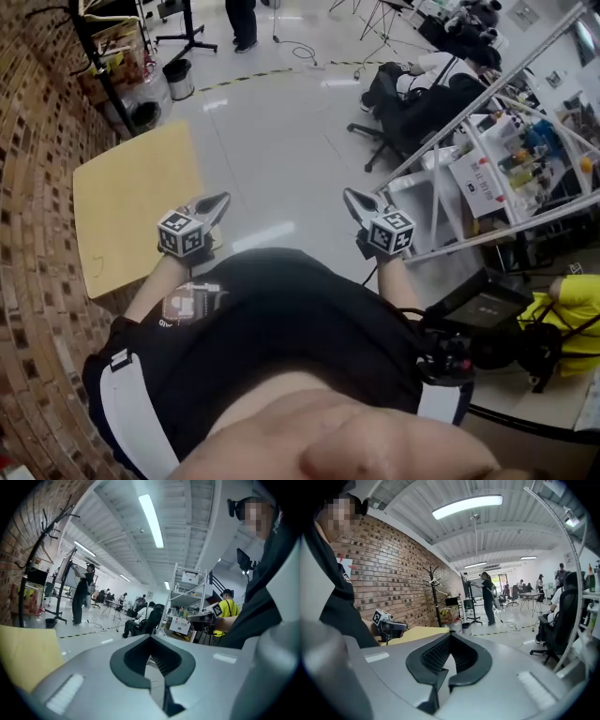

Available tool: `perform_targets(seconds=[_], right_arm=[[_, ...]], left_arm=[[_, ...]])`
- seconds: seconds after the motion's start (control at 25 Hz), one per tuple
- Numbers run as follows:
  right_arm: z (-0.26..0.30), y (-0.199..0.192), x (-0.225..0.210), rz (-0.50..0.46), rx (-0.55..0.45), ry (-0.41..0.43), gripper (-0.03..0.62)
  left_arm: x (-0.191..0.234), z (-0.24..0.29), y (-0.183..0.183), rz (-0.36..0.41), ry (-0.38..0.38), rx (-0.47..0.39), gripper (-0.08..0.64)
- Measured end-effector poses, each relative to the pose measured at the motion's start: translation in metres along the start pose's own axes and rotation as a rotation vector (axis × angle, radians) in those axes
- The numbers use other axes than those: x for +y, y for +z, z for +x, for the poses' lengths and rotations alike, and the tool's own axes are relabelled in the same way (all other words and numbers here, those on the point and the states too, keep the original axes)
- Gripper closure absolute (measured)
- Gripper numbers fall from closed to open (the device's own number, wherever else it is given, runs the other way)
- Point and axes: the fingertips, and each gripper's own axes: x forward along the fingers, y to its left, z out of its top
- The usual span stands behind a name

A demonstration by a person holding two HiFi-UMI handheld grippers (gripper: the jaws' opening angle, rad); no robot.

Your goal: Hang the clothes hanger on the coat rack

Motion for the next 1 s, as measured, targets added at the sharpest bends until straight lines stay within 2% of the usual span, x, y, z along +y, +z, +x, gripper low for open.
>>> perform_targets(seconds=[0.08,0.16,0.28,0.48,0.6,0.72,0.88,1.0], right_arm=[[0.01,0.01,-0.02,0.012,-0.015,-0.041,0.578],[0.019,0.015,-0.04,0.032,-0.011,-0.066,0.578],[0.028,0.013,-0.072,0.044,0.017,-0.079,0.578],[0.051,0.007,-0.158,0.109,0.016,-0.081,0.578],[0.091,0.031,-0.214,0.08,0.015,0.013,0.578],[0.137,0.062,-0.258,0.046,0.035,0.123,0.578],[0.188,0.103,-0.292,-0.063,0.056,0.244,0.578],[0.234,0.123,-0.315,-0.068,0.059,0.291,0.578]], left_arm=[[0.022,0.024,0.01,0.02,-0.038,0.008,0.568],[0.045,0.048,0.021,0.023,-0.042,0.015,0.568],[0.064,0.079,0.031,0.011,-0.037,0.02,0.568],[0.097,0.139,0.024,-0.009,0.01,0.047,0.568],[0.119,0.178,0.043,-0.003,0.106,0.011,0.568],[0.137,0.208,0.068,-0.031,0.217,-0.048,0.568],[0.153,0.244,0.096,-0.015,0.287,-0.082,0.568],[0.177,0.263,0.109,-0.045,0.327,-0.1,0.568]])
